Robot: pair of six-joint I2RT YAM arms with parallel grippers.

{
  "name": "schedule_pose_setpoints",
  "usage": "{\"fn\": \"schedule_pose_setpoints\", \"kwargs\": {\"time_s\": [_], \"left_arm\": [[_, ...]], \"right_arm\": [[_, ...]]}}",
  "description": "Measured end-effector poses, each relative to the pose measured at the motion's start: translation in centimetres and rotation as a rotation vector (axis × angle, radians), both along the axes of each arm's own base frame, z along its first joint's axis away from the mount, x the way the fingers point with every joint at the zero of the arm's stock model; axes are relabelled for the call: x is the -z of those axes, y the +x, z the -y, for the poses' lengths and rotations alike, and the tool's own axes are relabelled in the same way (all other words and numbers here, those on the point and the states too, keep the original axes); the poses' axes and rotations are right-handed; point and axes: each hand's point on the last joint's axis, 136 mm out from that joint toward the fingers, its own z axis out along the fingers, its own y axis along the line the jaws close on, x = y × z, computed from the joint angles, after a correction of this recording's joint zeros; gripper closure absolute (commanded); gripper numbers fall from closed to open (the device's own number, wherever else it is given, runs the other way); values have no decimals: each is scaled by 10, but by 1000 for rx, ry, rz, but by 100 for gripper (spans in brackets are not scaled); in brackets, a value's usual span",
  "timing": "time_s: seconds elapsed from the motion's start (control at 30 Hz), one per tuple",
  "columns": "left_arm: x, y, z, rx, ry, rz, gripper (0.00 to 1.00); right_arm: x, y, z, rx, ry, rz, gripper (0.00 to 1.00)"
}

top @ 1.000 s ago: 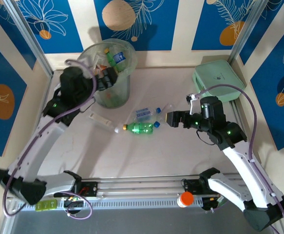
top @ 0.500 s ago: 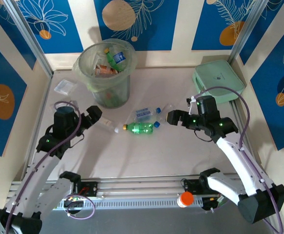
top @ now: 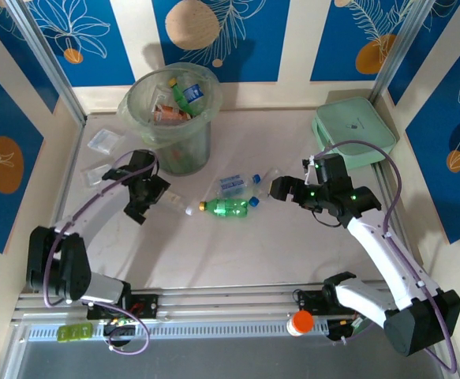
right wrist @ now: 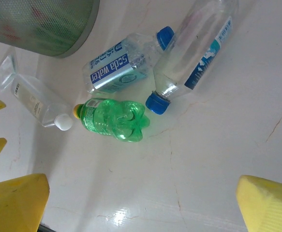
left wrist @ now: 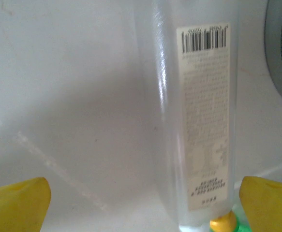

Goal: Put the plastic bottles in the bin

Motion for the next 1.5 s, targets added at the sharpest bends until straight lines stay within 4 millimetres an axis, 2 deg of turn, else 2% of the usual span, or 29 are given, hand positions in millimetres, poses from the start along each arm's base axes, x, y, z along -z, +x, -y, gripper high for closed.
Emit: {"fn": "schedule_pose_setpoints", "kwargs": {"time_s": [0.17, 0.3, 0.4, 0.5, 0.63, 0.7, 0.87, 1.07, 1.2, 1.33, 1.5], "left_arm": [[12, 28, 0, -52, 7, -2, 1], [32, 38, -4, -94, 9, -25, 0], [48, 45, -5, -116, 8, -39, 5], [60, 50, -4, -131, 5, -56, 17], [62, 51, -3, -149, -5, -56, 52], [59, 52, -4, -154, -7, -47, 63], [50, 44, -7, -144, 3, -45, 66], [27, 29, -7, -93, -13, -2, 75], [2, 23, 9, 59, -40, 72, 87], [-42, 18, 28, 257, -21, 221, 89], [-128, 8, 48, 484, -3, 545, 88]], "right_arm": [[-1, 0, 0, 0, 3, 4, 1], [-2, 0, -1, -3, 9, 7, 1], [-1, 1, -1, -2, 10, 9, 1], [0, 1, -1, -3, 11, 8, 2], [2, 1, -1, -3, 10, 4, 3], [2, 1, -1, -3, 11, 5, 3], [2, 1, -1, -4, 13, 5, 5], [-7, -8, -12, -54, 13, 42, 2], [-25, -22, -29, -132, 28, 123, 4], [-53, -36, -43, -233, 88, 235, 6], [-82, -48, -61, -337, 172, 314, 7]]}}
